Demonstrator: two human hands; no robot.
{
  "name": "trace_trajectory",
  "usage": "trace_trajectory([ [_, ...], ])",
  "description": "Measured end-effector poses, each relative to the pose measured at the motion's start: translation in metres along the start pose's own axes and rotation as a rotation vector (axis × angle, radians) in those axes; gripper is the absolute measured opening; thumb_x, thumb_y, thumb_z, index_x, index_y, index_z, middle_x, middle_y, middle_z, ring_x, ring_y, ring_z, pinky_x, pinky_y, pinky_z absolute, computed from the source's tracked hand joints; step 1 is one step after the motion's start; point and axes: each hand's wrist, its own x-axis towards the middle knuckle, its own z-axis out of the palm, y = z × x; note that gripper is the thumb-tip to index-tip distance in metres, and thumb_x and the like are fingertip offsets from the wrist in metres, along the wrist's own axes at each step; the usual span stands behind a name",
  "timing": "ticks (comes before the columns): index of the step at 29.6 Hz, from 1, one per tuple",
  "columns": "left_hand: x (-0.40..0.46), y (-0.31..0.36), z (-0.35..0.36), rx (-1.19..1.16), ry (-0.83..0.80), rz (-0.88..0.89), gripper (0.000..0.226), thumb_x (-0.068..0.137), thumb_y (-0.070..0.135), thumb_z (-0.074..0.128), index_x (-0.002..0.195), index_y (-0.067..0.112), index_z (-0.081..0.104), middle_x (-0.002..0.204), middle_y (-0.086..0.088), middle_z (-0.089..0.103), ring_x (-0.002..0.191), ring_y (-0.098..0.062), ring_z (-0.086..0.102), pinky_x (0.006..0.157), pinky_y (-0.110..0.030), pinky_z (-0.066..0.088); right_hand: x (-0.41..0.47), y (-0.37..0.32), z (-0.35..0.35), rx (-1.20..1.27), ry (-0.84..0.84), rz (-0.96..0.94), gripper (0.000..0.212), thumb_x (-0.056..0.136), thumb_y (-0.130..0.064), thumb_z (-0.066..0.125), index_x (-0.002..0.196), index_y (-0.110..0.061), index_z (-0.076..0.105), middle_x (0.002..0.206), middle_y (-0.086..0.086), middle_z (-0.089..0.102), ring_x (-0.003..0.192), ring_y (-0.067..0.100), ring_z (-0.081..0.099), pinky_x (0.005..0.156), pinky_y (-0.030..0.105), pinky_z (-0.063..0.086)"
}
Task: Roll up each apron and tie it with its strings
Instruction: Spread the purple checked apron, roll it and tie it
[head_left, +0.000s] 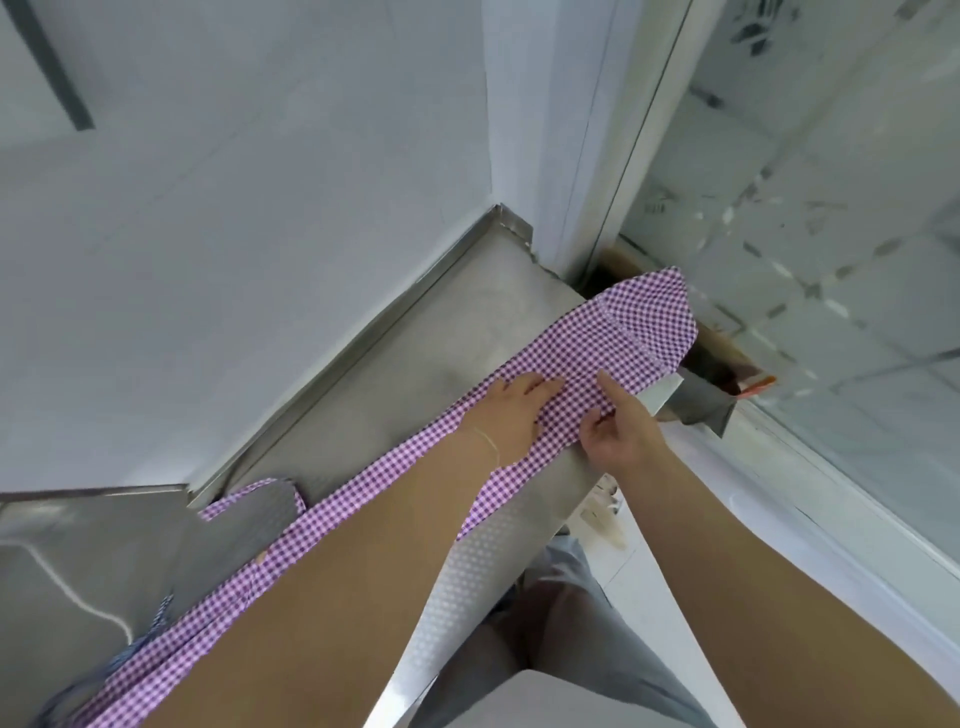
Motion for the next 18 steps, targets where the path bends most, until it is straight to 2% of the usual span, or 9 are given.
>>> trace_trajectory([
  [6,0.016,-0.002,-0.015,-0.154,-0.041,-0.040,0.073,0.091,0.029,0.061,0.151,0.029,0.020,0.156,-0.001,0.022,0.141,-0.029,0.024,0.117,-0.045,0.023,0.021,-0.034,0.000,0.136,-0.067,0.029,0.041,0.093,-0.024,0.060,0.133,-0.017,0.051,0.124,0.004,0.058,0.095,0.019,0.060,0.047,0.020,0.053],
  [8,0.023,-0.004,-0.027,-0.387,-0.100,-0.145,0.067,0.095,0.039,0.055,0.151,0.026,0.021,0.154,-0.002,0.030,0.141,-0.026,0.029,0.116,-0.042,0.024,0.020,-0.044,0.004,0.074,-0.082,0.011,0.043,0.097,-0.022,0.053,0.139,-0.016,0.047,0.127,0.004,0.056,0.102,0.023,0.058,0.060,0.027,0.059],
  [9,0.032,0.000,-0.035,-0.605,-0.157,-0.242,0.062,0.097,0.047,0.046,0.151,0.024,0.024,0.151,-0.002,0.037,0.139,-0.026,0.032,0.115,-0.044,0.025,0.017,-0.050,0.001,0.004,-0.097,-0.047,0.046,0.098,-0.021,0.051,0.143,-0.016,0.040,0.133,0.004,0.051,0.112,0.026,0.054,0.074,0.032,0.060],
  [11,0.036,-0.010,-0.054,-1.073,-0.299,-0.438,0.072,0.094,0.065,0.022,0.150,0.020,0.029,0.147,-0.003,0.044,0.137,-0.029,0.034,0.113,-0.054,0.025,0.005,-0.032,-0.002,-0.327,-0.134,-0.251,0.048,0.099,-0.018,0.047,0.145,-0.011,0.033,0.138,0.001,0.045,0.122,0.025,0.049,0.091,0.025,0.053],
  [13,0.036,-0.020,-0.071,-1.268,-0.362,-0.483,0.094,0.084,0.078,0.009,0.149,0.012,0.029,0.150,-0.010,0.040,0.140,-0.034,0.030,0.112,-0.058,0.023,-0.003,-0.003,-0.006,-0.875,-0.183,-0.695,0.035,0.101,-0.027,0.041,0.132,-0.011,0.044,0.124,-0.004,0.053,0.109,0.015,0.057,0.081,0.015,0.048],
  [14,0.035,-0.027,-0.075,-1.324,-0.322,-0.518,0.103,0.080,0.083,0.009,0.149,0.009,0.029,0.151,-0.014,0.037,0.141,-0.035,0.030,0.111,-0.057,0.025,-0.004,0.014,-0.013,-1.186,-0.266,-1.003,0.038,0.100,-0.031,0.037,0.132,-0.013,0.046,0.123,-0.004,0.055,0.111,0.012,0.056,0.085,0.023,0.048],
  [16,0.033,-0.041,-0.081,-1.351,-0.251,-0.587,0.111,0.073,0.088,0.012,0.144,0.007,0.036,0.147,-0.015,0.042,0.136,-0.037,0.039,0.109,-0.051,0.033,0.018,0.040,-0.035,-1.757,-0.519,-1.414,0.057,0.093,-0.027,0.041,0.149,-0.023,0.030,0.145,0.002,0.044,0.135,0.028,0.040,0.105,0.050,0.041],
  [17,0.031,-0.050,-0.084,-1.357,-0.300,-0.548,0.111,0.070,0.089,0.011,0.139,0.007,0.041,0.140,-0.014,0.049,0.131,-0.035,0.044,0.108,-0.049,0.035,0.039,0.048,-0.047,-1.954,-0.545,-1.544,0.068,0.089,-0.026,0.047,0.151,-0.032,0.021,0.155,0.001,0.030,0.143,0.037,0.025,0.108,0.060,0.033],
  [18,0.026,-0.057,-0.087,-1.336,-0.369,-0.496,0.106,0.069,0.088,0.013,0.131,0.008,0.048,0.129,-0.011,0.055,0.123,-0.032,0.048,0.104,-0.045,0.038,0.051,0.051,-0.054,-2.046,-0.547,-1.538,0.075,0.085,-0.026,0.054,0.151,-0.038,0.019,0.159,-0.002,0.021,0.145,0.041,0.013,0.106,0.066,0.029],
])
